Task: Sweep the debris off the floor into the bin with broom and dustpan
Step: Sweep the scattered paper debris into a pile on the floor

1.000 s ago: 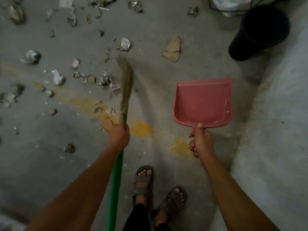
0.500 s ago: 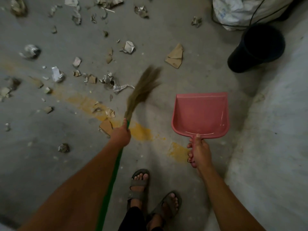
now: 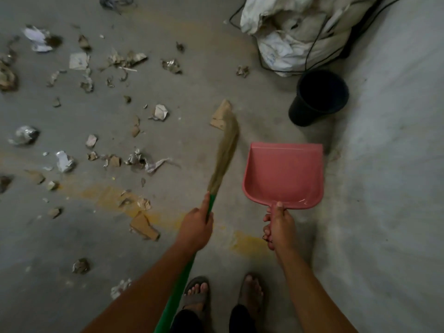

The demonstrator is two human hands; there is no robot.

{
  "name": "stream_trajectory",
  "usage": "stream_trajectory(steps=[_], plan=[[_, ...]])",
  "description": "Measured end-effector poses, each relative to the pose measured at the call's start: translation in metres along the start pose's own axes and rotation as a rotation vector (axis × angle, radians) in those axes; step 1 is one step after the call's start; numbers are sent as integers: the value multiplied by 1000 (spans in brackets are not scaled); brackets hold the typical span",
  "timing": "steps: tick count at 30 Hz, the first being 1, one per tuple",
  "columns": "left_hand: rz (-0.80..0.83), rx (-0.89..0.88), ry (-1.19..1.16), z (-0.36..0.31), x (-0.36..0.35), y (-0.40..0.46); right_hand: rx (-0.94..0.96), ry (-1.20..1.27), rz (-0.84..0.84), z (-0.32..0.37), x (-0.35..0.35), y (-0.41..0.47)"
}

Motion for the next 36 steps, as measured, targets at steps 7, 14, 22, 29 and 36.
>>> stream_trajectory(steps=[7,14,22,29,36], plan=[[341,-251,201,-111,-88,97,71,44,-128,34,60,69],[370,-71,164,-107,-136,203,24,23,-81,31,67,155],[-48,328,-6,0,-61,242,-18,15,74,39,17,211],[-224,391,-216,-8,-16,219,10,15,146,83,-15,218],[-159,64,-214,-114,-29,243,64,-1,105,142,-16,232]])
Point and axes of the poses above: each hand's wrist, its own y-axis towards the middle knuckle, its own x-axis out of the back of the hand, z = x × y, the point moved 3 cm from there along y, towards the middle knuckle, and after that the axes turned 2 degrees about -x, right-handed, at the moved point
